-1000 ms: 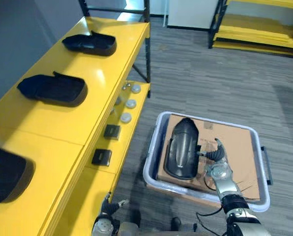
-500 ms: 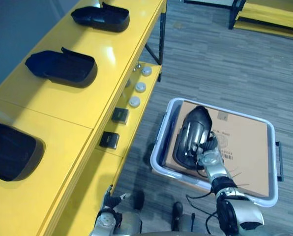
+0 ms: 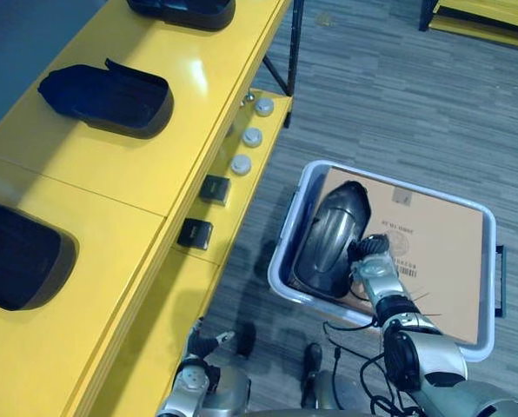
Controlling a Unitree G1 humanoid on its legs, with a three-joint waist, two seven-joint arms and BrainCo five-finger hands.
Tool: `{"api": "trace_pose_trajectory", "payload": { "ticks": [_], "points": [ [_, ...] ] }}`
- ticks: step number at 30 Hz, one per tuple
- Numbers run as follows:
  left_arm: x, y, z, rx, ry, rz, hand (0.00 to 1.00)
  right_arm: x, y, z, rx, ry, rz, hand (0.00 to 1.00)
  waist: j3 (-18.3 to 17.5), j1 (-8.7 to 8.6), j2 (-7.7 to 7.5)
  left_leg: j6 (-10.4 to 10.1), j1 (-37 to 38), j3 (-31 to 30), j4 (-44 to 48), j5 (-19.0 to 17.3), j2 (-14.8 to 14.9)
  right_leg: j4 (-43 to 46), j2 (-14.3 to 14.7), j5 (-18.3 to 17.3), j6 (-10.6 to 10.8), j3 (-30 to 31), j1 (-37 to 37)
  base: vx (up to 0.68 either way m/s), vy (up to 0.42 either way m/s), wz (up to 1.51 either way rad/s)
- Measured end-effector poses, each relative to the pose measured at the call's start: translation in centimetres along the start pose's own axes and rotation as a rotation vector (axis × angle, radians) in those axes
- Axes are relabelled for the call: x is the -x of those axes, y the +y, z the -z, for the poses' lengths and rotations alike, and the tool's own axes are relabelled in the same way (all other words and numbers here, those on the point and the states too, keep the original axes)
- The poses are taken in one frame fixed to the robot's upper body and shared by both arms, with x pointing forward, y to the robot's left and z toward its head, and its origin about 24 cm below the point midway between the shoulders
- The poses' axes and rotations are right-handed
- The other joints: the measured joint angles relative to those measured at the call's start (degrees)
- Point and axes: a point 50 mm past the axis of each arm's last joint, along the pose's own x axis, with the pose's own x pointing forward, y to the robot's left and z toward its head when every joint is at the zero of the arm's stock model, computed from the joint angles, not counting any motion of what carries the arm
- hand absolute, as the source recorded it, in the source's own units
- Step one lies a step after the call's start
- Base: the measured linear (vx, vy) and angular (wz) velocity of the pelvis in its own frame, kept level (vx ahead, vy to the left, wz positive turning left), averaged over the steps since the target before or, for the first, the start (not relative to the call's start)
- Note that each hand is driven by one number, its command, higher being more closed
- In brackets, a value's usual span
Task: Walk over and take plastic housings, then place them on the shelf
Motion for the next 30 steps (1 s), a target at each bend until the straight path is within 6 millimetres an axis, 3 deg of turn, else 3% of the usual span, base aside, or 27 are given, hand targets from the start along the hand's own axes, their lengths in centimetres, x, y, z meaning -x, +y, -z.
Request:
{"api": "trace_pose_trajectory", "payload": {
  "ticks": [4, 8, 12, 16, 22, 24, 30],
  "points": [
    [0.0, 0.3, -0.4, 0.021, -0.015, -0.017, 0.00, 1.0, -2.0, -0.4, -0.027, -0.109, 0.085, 1.00, -0.1, -0.07, -0.01, 0.0, 0.0, 0.0, 0.0, 0.0, 0.0, 0.1, 0.0, 0.0, 0.0, 0.1, 0.0, 0.00, 0.000, 0.00],
    [0.3, 2.1, -1.9, 0.121, -0.089, -0.108, 0.00, 2.6, -5.0, -0.5, -0.058, -0.209, 0.223, 1.00, -0.3, -1.19, -0.12, 0.1, 0.2, 0.1, 0.1, -0.1, 0.0, 0.1, 0.0, 0.0, 0.0, 0.3, 0.1, -0.01, 0.000, -0.01],
    [1.2, 3.4, -4.8, 0.184, -0.242, -0.149, 0.00, 4.3, -8.0, 0.3, -0.083, -0.258, 0.376, 1.00, -0.8, -1.65, -0.08, 0.5, 1.3, 0.4, 0.2, -0.3, 0.1, 0.0, 0.1, 0.0, 0.0, 0.8, 0.9, -0.02, -0.002, -0.07],
    [2.7, 4.3, -7.5, 0.229, -0.396, -0.174, 0.00, 5.8, -9.5, 0.6, -0.080, -0.294, 0.454, 1.00, -3.7, -2.13, -0.03, 0.5, 1.3, 0.4, 0.2, -0.4, 0.0, -0.1, 0.1, -0.1, 0.1, 0.9, 0.9, 0.00, 0.000, -0.01],
    [4.9, 5.5, -11.3, 0.281, -0.613, -0.192, 0.00, 7.8, -10.2, -1.8, -0.048, -0.467, 0.500, 1.00, -5.8, -3.14, 0.03, 0.8, 2.7, 0.2, 0.5, -0.6, 0.0, -0.1, 0.1, -0.1, 0.0, 0.9, 2.2, -0.02, 0.000, -0.01],
    [6.4, 5.4, -13.3, 0.320, -0.726, -0.163, 0.00, 8.9, -9.9, -2.5, -0.022, -0.545, 0.491, 1.00, -6.5, -3.27, 0.04, 1.0, 3.2, 0.3, 0.7, -0.7, 0.0, 0.0, 0.1, -0.1, 0.1, 0.9, 2.8, -0.05, 0.002, -0.03],
    [8.7, 4.6, -16.6, 0.361, -0.912, -0.019, 0.00, 9.6, -9.0, -3.5, 0.066, -0.637, 0.432, 1.00, -9.2, -3.37, 0.22, 1.1, 3.6, 1.4, 0.9, -0.8, 0.0, 0.0, 0.1, 0.0, 0.0, 1.4, 2.9, -0.04, 0.003, -0.07]
  ]
}}
